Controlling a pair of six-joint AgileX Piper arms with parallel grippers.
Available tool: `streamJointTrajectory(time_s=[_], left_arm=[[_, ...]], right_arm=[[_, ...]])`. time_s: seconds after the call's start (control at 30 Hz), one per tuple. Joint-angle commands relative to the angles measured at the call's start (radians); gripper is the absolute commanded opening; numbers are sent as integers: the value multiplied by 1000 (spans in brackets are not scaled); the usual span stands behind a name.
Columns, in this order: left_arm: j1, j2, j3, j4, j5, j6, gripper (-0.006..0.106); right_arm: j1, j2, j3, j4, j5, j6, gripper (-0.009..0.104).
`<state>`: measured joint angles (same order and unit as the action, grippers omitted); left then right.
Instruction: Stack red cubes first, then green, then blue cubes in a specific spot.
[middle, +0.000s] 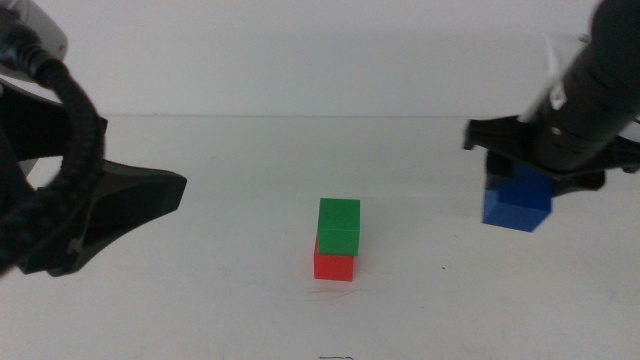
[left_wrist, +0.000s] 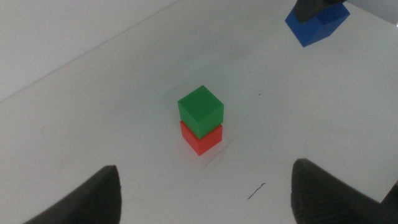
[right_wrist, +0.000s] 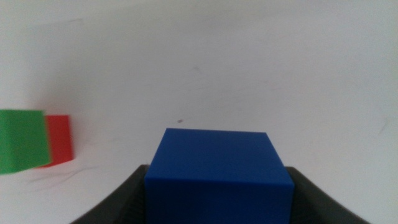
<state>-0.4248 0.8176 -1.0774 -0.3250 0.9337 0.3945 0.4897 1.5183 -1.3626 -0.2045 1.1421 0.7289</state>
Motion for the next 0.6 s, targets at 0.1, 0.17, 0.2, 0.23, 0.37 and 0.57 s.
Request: streamJointTrajectory(time_s=[0.1, 0.17, 0.2, 0.23, 0.37, 0.57], left_arm=[[-2, -5, -27, -25, -60, -2, 94], [-2, -5, -27, -25, -60, -2, 94], [-2, -5, -27, -25, -60, -2, 94], [-2, -5, -27, -25, -60, -2, 94], [-2, -5, -27, -25, -60, -2, 94], [-2, -5, -27, -25, -60, -2, 94]], right_arm=[[124, 55, -183, -80, 98, 73, -1], [163, 108, -258, -86, 137, 80, -1], [176, 135, -289, -86, 151, 80, -1], [190, 162, -326, -87, 159, 75, -1], [234, 247, -451, -72, 159, 71, -1], [265, 351, -582, -71, 158, 64, -1]])
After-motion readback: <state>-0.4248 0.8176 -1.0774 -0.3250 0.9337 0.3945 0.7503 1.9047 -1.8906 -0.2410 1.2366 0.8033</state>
